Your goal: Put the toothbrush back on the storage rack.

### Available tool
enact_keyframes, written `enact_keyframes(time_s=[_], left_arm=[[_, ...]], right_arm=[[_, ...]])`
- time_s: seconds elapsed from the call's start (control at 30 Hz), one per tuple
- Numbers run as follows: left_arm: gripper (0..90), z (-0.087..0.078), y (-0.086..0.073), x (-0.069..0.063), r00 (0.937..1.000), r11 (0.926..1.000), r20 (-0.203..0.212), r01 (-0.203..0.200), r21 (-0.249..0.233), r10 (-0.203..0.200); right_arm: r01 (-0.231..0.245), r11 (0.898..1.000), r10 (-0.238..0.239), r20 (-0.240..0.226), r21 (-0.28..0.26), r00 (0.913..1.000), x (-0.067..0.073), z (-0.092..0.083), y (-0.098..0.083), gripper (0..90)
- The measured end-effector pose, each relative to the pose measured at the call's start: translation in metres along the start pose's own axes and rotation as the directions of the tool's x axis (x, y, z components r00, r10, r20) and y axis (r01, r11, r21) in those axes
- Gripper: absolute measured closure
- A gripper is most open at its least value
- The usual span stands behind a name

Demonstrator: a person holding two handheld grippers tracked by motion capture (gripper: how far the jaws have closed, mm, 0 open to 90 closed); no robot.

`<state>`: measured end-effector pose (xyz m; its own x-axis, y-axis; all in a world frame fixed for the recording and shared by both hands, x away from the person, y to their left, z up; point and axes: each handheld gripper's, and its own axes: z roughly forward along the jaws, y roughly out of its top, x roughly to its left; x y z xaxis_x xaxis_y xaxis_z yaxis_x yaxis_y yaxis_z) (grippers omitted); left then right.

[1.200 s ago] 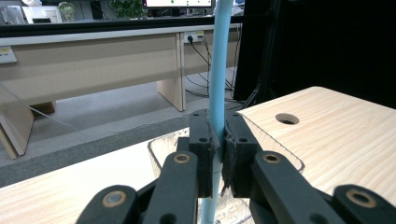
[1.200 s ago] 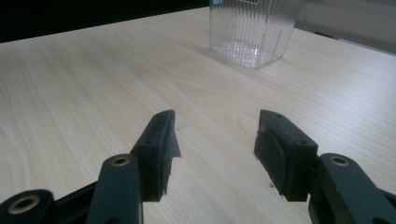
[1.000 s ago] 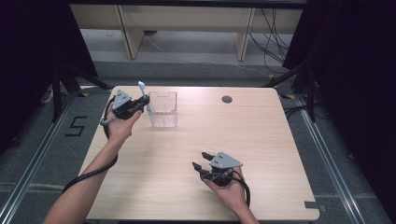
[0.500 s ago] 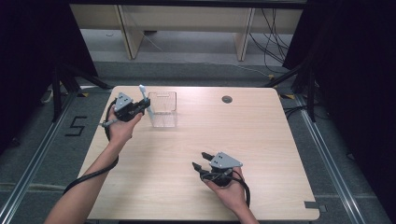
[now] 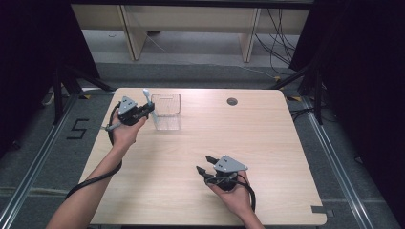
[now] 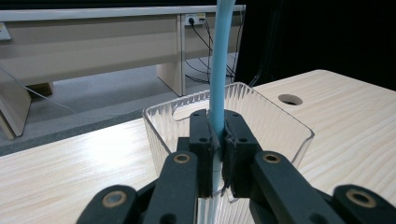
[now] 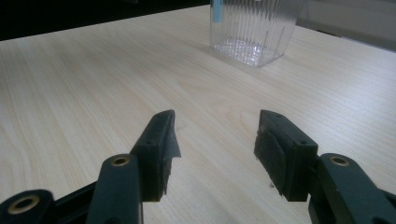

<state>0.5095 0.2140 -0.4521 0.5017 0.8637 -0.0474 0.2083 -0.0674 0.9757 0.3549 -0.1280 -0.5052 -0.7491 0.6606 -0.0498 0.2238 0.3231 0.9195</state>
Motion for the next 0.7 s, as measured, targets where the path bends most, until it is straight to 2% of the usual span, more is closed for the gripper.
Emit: enact_keyframes(time_s=[0.67, 0.7], left_arm=[[83.0, 0.0028, -0.0064, 0.0012, 1.0, 0.9998, 0.0, 0.009, 0.019, -0.009], [83.0, 0.0029, -0.0067, 0.0012, 0.9999, 0.9997, 0.0, 0.011, 0.022, -0.011]], right_arm=[[0.005, 1.0, -0.005, -0.002, 0.004, 1.0, -0.0003, 0.0004, -0.0004, 47.5], [-0.006, 1.0, 0.006, -0.006, 0.007, 1.0, 0.0005, 0.0005, -0.0006, 47.5]])
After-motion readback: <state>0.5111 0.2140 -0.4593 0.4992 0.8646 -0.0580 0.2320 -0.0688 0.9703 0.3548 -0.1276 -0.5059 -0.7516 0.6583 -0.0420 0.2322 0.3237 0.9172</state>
